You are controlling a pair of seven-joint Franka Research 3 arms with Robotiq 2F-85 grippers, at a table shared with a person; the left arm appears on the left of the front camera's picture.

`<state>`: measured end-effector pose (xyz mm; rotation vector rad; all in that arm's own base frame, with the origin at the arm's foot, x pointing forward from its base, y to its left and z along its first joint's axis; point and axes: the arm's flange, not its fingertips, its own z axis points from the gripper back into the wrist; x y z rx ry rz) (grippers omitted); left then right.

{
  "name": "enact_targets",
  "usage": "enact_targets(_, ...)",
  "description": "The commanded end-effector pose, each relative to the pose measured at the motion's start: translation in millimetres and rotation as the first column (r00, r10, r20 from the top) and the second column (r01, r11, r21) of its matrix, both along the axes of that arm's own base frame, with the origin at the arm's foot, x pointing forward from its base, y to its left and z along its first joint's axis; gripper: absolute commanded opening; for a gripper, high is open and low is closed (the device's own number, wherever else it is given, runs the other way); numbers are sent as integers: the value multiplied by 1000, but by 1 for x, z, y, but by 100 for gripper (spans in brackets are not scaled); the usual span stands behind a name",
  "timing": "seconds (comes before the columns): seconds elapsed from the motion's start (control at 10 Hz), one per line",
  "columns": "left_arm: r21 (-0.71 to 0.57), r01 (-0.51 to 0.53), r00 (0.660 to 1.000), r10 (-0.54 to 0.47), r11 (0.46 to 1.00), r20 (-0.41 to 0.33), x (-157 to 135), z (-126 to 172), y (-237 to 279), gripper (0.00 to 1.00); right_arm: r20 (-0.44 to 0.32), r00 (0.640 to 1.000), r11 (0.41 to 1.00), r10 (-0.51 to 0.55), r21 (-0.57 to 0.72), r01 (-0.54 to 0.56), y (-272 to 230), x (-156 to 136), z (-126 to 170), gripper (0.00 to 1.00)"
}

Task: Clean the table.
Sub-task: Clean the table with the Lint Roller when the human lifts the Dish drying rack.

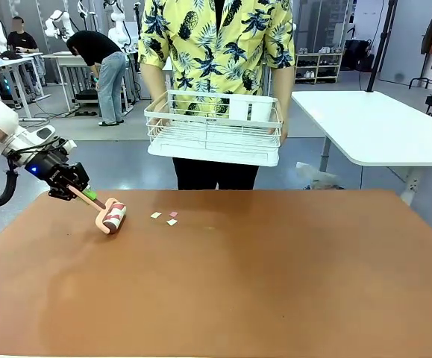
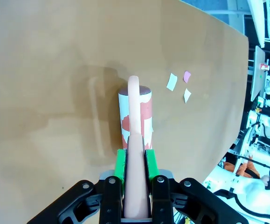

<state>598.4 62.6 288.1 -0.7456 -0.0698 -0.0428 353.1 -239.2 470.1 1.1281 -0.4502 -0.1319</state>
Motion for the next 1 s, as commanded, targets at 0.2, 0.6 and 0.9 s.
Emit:
enact_targets(0.2, -47, -29, 998, 26, 998, -65, 35, -31, -53, 21, 17, 1000, 1000, 2, 12, -2, -1, -1, 3, 100)
enact_targets(0.6, -105, -107, 982, 88, 989, -167, 40, -69, -231, 21, 17, 1000, 1000, 2, 12, -2, -1, -1, 3, 100)
enact_targets(0.9, -90, 17, 982, -34, 996, -186, 27, -89, -300, 21, 17, 1000, 1000, 2, 12, -2, -1, -1, 3, 100)
